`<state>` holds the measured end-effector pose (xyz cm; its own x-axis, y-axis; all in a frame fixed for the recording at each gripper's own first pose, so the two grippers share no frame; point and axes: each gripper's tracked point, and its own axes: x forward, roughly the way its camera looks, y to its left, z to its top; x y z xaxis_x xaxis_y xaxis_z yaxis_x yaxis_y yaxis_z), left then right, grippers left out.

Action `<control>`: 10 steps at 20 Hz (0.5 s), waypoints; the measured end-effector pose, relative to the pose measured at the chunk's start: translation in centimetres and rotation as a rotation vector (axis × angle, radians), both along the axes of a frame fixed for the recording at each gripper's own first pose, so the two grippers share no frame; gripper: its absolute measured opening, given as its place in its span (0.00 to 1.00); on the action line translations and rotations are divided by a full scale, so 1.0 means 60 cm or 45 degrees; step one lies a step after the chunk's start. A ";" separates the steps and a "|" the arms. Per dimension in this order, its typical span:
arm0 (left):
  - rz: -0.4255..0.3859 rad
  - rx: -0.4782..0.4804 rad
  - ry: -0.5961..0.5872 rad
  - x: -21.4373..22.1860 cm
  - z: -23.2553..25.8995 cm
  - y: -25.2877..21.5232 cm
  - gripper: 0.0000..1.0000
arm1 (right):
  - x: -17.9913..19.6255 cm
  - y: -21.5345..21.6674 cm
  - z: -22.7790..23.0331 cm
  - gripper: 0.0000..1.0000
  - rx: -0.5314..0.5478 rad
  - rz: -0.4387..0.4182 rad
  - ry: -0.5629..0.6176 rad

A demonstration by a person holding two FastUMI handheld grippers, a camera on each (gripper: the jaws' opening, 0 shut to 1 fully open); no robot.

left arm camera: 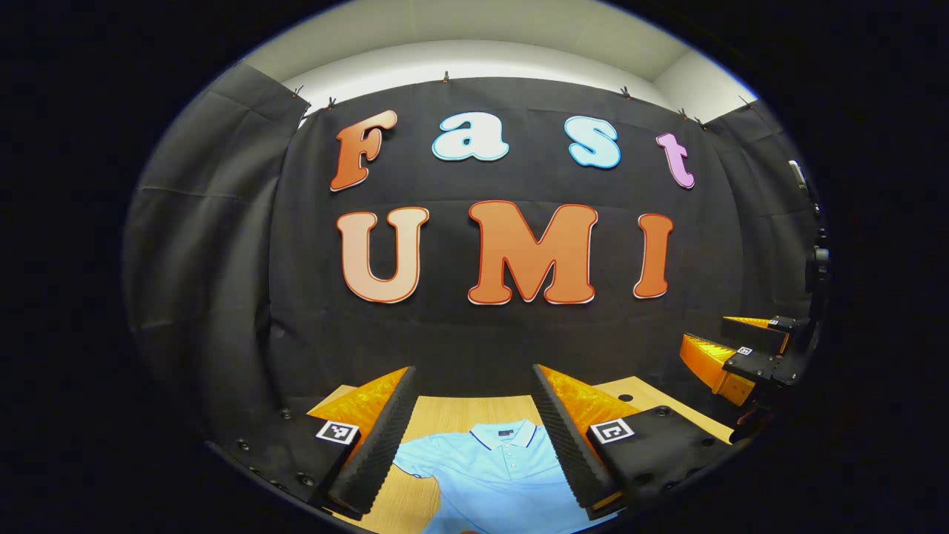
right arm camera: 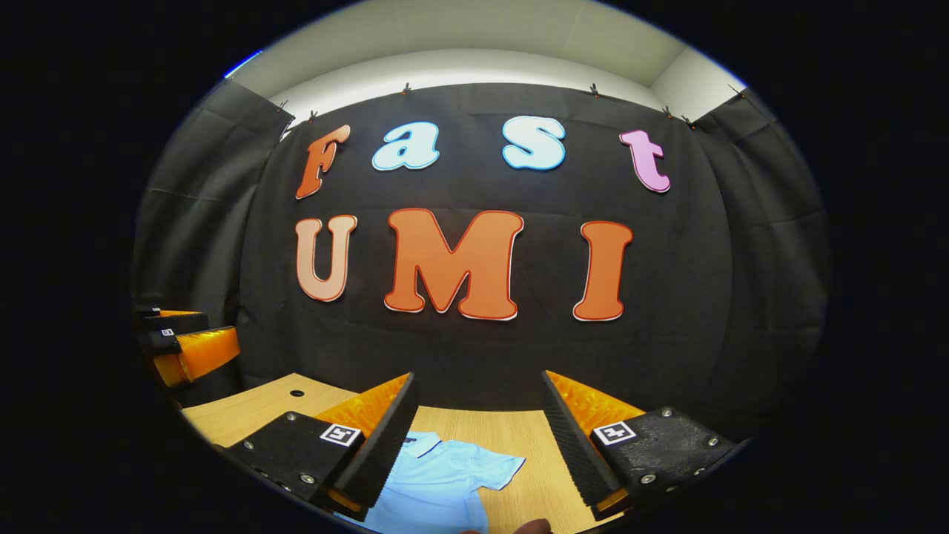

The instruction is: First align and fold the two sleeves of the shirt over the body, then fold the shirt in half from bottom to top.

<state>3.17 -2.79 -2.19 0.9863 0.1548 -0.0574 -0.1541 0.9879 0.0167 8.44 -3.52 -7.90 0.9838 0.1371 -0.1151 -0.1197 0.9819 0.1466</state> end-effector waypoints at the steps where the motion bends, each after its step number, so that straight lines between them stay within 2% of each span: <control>1: 0.009 0.003 0.004 0.003 0.000 -0.001 0.98 | 0.007 -0.001 -0.008 0.98 -0.001 0.003 0.002; 6: 0.069 -0.051 0.060 0.011 -0.031 -0.015 0.98 | 0.048 -0.014 -0.074 0.98 -0.022 0.053 0.091; 10: 0.124 -0.044 0.095 0.012 -0.054 -0.033 0.98 | 0.081 -0.034 -0.114 0.98 -0.023 0.092 0.130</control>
<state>3.88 -4.77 -5.45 0.9594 0.2467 -0.1367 -0.2494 0.9684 -0.0022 13.28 -5.55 -14.75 0.9545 0.2046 -0.2169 -0.1759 0.9738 0.1442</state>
